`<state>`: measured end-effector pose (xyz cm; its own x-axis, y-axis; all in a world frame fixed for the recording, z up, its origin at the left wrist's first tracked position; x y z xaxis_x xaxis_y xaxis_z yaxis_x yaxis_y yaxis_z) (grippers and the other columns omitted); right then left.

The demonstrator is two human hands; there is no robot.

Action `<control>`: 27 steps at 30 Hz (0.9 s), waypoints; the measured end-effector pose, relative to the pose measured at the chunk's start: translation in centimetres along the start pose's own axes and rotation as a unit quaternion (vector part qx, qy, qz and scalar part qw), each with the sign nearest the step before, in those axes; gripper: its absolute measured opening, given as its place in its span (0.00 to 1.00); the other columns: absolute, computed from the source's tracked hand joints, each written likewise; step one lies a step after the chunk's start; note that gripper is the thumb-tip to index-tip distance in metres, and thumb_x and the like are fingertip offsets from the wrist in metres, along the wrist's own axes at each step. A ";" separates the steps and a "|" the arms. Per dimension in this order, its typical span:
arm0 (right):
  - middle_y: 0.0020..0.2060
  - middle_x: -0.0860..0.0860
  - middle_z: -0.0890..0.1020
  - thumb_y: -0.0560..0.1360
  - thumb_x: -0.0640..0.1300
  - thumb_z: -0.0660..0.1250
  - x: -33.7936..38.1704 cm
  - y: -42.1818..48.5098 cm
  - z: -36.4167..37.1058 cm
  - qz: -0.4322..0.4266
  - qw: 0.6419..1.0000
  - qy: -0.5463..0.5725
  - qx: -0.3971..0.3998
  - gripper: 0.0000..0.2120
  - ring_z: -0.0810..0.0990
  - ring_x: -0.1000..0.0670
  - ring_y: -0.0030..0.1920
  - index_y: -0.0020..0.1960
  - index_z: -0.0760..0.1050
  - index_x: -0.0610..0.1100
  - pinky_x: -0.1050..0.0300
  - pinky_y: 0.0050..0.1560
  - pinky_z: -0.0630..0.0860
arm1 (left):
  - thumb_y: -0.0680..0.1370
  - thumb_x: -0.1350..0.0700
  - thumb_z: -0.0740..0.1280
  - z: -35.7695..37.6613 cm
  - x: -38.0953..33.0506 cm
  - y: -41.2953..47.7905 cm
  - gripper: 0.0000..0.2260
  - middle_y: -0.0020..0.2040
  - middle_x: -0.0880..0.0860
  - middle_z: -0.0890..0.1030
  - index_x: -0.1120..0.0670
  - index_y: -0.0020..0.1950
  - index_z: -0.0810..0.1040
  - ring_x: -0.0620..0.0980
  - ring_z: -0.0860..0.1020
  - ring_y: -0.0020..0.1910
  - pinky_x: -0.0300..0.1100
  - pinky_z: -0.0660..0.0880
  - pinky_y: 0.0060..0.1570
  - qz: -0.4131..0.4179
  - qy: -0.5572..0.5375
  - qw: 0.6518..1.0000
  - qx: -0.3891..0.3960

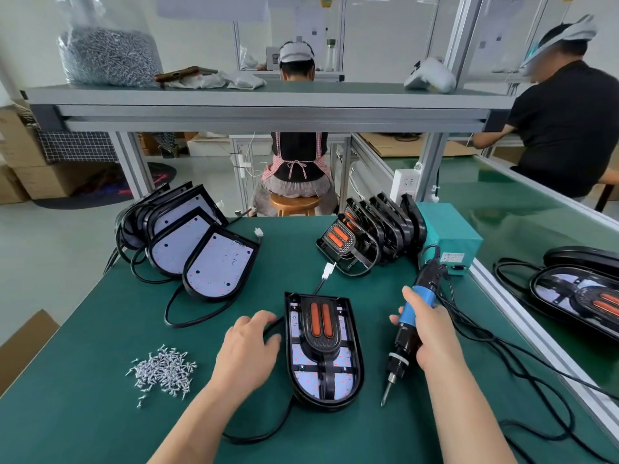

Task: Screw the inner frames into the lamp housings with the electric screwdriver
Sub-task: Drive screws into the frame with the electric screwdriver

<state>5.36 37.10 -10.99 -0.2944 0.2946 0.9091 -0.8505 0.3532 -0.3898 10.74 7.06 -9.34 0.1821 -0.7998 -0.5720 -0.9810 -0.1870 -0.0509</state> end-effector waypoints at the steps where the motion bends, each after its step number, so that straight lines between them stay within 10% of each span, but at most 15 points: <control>1: 0.42 0.46 0.78 0.77 0.50 0.73 -0.1 0.1 -0.1 -0.021 1.000 -0.014 -0.011 0.18 0.85 0.49 0.33 0.57 0.71 0.40 0.54 0.39 0.75 | 0.82 0.48 0.62 -0.1 -0.2 -0.1 0.07 0.56 0.53 0.76 0.45 0.57 0.78 0.55 0.76 0.56 0.49 0.74 0.57 0.001 -0.022 1.000 -0.003; 6: 0.43 0.45 0.82 0.74 0.55 0.74 -0.5 0.0 -0.7 -0.115 0.969 -0.193 -0.105 0.19 0.80 0.47 0.42 0.49 0.69 0.43 0.51 0.39 0.72 | 0.79 0.33 0.60 0.0 -1.1 -0.4 0.31 0.47 0.51 0.73 0.51 0.22 0.68 0.53 0.72 0.42 0.46 0.71 0.43 -0.063 -0.104 0.993 0.014; 9: 0.47 0.45 0.77 0.73 0.57 0.73 -0.3 -0.1 -0.1 -0.173 0.930 -0.300 -0.126 0.20 0.77 0.46 0.41 0.47 0.70 0.43 0.50 0.41 0.72 | 0.76 0.36 0.67 1.0 -1.8 -0.5 0.25 0.53 0.49 0.70 0.52 0.27 0.70 0.54 0.71 0.55 0.46 0.73 0.56 -0.056 -0.061 0.996 0.029; 13: 0.51 0.48 0.69 0.73 0.56 0.73 0.1 -0.4 0.4 -0.218 0.898 -0.355 -0.144 0.19 0.77 0.40 0.46 0.50 0.70 0.44 0.48 0.46 0.76 | 0.70 0.44 0.73 1.6 -2.2 -0.3 0.27 0.39 0.49 0.63 0.53 0.26 0.57 0.50 0.63 0.31 0.41 0.60 0.31 -0.061 -0.205 0.976 0.030; 19: 0.55 0.47 0.70 0.77 0.44 0.71 0.1 -2.0 1.3 -0.316 0.862 -0.373 -0.136 0.13 0.74 0.41 0.58 0.58 0.73 0.43 0.48 0.51 0.72 | 0.70 0.44 0.74 2.7 -1.8 0.0 0.21 0.39 0.54 0.66 0.55 0.41 0.65 0.50 0.64 0.38 0.45 0.60 0.41 -0.095 -0.307 0.942 0.101; 27: 0.58 0.56 0.74 0.70 0.42 0.76 -0.1 -9.2 6.1 -0.448 0.817 -0.329 0.151 0.12 0.68 0.57 0.66 0.52 0.81 0.51 0.66 0.67 0.61 | 0.66 0.38 0.70 3.2 -1.2 0.2 0.21 0.40 0.53 0.68 0.53 0.44 0.69 0.50 0.64 0.40 0.46 0.60 0.45 -0.104 -0.339 0.932 0.079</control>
<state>10.54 28.43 -6.65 0.4193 -0.5395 0.7302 -0.8928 -0.0991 0.4394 10.07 9.82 -11.25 0.3374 -0.2008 -0.9197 -0.9367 -0.1689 -0.3068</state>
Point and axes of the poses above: each hand's wrist, its own y-axis towards the middle knuckle, its own z-axis out of the palm, x = y × z, the point moved 5 cm from there along y, towards the middle knuckle
